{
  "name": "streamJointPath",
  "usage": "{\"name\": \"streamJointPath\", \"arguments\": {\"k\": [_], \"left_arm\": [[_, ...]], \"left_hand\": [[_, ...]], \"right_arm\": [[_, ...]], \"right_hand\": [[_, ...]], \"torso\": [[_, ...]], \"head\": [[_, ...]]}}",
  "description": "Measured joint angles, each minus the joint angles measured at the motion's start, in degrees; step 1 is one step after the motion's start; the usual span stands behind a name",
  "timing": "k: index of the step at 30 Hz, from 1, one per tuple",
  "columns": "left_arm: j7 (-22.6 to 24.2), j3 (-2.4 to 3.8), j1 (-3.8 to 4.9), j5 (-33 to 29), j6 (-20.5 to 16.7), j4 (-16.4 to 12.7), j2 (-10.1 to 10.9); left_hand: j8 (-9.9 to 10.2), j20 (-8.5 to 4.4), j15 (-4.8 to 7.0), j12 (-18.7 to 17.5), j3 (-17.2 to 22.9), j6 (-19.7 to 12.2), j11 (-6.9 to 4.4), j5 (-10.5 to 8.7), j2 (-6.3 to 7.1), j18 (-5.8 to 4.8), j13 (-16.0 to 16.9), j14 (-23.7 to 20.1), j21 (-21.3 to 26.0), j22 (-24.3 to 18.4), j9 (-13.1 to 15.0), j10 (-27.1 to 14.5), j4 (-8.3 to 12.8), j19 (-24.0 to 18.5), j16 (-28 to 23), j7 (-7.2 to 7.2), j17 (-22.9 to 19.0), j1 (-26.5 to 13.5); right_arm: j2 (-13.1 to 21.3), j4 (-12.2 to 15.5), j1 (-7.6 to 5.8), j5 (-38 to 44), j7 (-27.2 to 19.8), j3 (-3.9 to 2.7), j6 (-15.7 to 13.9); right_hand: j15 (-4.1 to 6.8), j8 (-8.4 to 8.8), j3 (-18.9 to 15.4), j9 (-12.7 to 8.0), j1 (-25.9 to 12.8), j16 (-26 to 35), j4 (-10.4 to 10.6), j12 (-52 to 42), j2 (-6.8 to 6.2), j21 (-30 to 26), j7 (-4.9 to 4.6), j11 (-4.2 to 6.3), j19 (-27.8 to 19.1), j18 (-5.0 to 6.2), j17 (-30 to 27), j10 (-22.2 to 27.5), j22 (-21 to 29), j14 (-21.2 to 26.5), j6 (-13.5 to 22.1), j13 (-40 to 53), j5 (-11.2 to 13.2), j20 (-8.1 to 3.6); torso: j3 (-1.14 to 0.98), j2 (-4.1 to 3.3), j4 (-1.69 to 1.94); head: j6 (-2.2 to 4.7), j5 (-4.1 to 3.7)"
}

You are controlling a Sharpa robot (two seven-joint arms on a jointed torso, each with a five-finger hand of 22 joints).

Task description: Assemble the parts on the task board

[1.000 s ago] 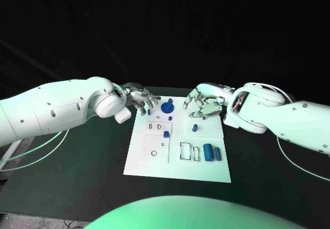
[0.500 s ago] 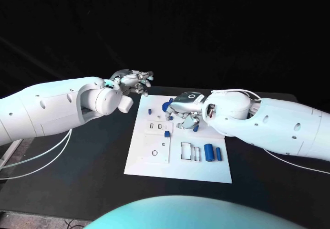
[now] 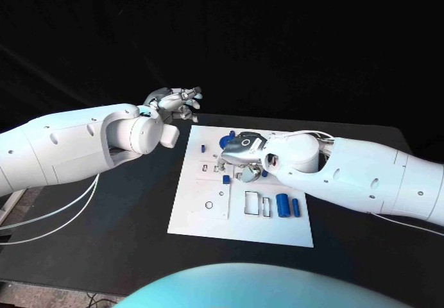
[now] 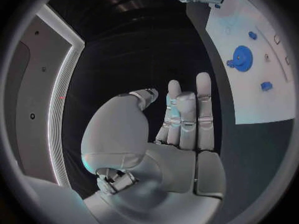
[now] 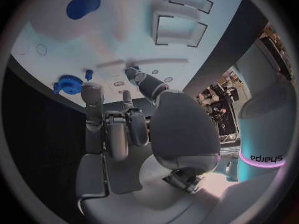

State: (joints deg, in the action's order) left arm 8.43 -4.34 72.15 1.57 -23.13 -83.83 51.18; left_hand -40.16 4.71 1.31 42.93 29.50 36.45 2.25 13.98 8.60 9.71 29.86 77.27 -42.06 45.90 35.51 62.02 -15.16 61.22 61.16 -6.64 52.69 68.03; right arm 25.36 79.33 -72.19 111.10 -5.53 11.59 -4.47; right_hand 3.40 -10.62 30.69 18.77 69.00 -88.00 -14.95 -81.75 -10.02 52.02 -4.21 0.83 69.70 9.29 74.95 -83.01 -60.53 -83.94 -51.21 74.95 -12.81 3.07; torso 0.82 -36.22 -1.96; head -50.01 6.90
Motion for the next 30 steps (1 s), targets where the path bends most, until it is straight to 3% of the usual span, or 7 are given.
{"name": "streamJointPath", "arguments": {"k": [13, 30], "left_arm": [[0.8, 0.10, 0.05, -0.5, -2.1, -0.1, -0.1], [0.7, 0.19, 0.13, -0.4, -3.0, -0.2, -0.1]], "left_hand": [[0.0, 0.00, 0.20, 0.0, 0.0, 0.0, 0.00, 0.21, 0.22, 0.00, -0.1, -0.2, 0.2, -0.1, -0.1, 0.0, 0.0, 0.0, 0.0, 0.00, -0.2, 0.2], [0.0, 0.00, 0.20, 0.0, 0.0, 0.0, 0.00, 0.21, 0.22, -0.01, -0.1, -0.2, 0.2, -0.1, -0.1, 0.0, 0.0, 0.0, 0.0, 0.00, -0.2, 0.2]], "right_arm": [[-1.2, -0.8, 0.79, 2.8, -1.3, 0.31, -0.1], [-1.7, -1.8, 1.30, 3.7, -2.4, 0.43, -0.1]], "right_hand": [[0.20, 0.00, 0.5, 0.1, 0.3, -0.2, -0.6, -0.3, 0.30, 0.0, 0.19, 0.00, -0.2, 0.01, 0.0, 0.0, -0.8, -0.2, 0.2, 0.0, 2.0, -0.21], [0.20, -0.89, 1.2, 0.7, 0.8, -0.4, -1.1, -1.1, 0.83, 0.9, -0.31, -0.17, -0.2, 0.01, 0.0, -0.6, -1.9, -0.2, -0.8, 0.0, 2.9, -0.21]], "torso": [[0.30, -0.51, 0.32], [0.35, -0.55, 0.32]], "head": [[0.00, 0.22], [0.00, 0.83]]}}
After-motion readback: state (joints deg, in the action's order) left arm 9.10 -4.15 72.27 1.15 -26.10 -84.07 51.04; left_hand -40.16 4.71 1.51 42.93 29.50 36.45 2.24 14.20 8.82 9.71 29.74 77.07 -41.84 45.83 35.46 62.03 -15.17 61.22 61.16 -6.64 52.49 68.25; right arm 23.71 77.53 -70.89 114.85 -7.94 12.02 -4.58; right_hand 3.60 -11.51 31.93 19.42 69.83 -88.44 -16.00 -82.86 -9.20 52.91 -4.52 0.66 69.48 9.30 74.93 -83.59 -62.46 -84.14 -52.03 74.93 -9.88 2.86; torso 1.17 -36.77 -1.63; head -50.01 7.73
